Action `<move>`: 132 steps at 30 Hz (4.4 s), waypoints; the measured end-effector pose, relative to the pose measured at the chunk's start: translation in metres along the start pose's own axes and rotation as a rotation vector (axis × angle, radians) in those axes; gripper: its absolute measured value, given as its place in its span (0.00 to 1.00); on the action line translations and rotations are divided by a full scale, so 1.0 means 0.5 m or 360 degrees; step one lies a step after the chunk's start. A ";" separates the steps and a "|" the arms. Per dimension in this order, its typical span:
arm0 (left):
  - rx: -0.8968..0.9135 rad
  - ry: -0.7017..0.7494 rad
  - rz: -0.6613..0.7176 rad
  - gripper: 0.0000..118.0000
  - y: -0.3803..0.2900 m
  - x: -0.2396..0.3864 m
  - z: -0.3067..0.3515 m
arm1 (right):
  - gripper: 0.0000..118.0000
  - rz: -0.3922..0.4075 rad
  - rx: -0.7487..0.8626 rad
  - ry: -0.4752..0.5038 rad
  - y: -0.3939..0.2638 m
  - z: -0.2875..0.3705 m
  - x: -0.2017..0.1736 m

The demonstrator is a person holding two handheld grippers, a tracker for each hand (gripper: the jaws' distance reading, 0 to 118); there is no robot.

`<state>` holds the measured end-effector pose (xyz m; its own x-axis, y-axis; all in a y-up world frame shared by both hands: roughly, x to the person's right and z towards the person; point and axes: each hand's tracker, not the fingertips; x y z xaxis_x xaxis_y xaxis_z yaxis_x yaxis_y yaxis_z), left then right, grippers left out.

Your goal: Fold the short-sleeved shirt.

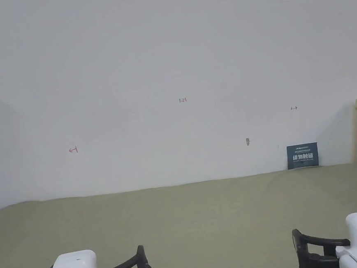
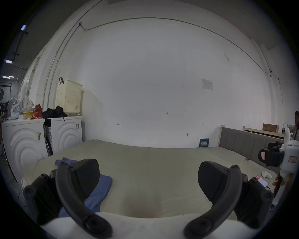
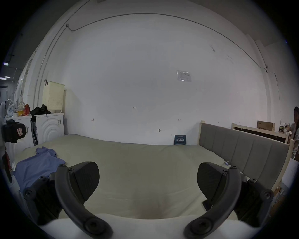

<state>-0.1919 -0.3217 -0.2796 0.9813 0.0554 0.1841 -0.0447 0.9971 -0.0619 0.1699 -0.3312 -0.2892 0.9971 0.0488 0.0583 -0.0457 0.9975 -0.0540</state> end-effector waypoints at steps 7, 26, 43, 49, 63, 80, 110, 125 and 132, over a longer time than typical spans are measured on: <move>0.0058 -0.0006 -0.0006 1.00 -0.001 0.003 0.007 | 1.00 -0.0001 -0.0003 0.0035 0.015 0.002 0.003; 0.0032 -0.0006 -0.0035 1.00 -0.012 0.002 0.015 | 1.00 -0.0035 0.0081 0.0001 0.010 0.014 -0.004; 0.0064 -0.0008 -0.0058 1.00 -0.008 0.008 0.019 | 1.00 -0.0037 0.0025 -0.0010 0.008 0.008 -0.004; 0.0044 0.0015 -0.0087 1.00 -0.011 0.014 0.012 | 1.00 0.0008 0.0004 -0.0029 -0.001 0.000 -0.009; 0.0070 0.0002 -0.0050 1.00 -0.012 0.016 0.016 | 1.00 -0.0026 0.0045 -0.0042 0.005 0.006 -0.008; 0.0191 -0.0054 -0.0048 1.00 -0.005 0.020 0.033 | 1.00 0.0041 0.0046 -0.0024 0.011 0.006 0.000; 0.0037 -0.0036 0.0017 1.00 -0.002 0.008 0.008 | 1.00 -0.0042 -0.0002 0.0006 0.028 0.010 -0.001; 0.0068 0.0015 0.0017 1.00 0.002 0.003 0.014 | 1.00 -0.0043 -0.0031 0.0010 0.028 0.010 -0.008; -0.0051 0.0051 -0.0052 0.57 -0.008 0.007 0.012 | 0.51 0.0002 -0.0106 0.0110 0.010 0.018 -0.012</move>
<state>-0.1893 -0.3250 -0.2730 0.9877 0.0204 0.1553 -0.0068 0.9961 -0.0880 0.1630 -0.3260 -0.2808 0.9990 0.0440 -0.0105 -0.0449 0.9917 -0.1202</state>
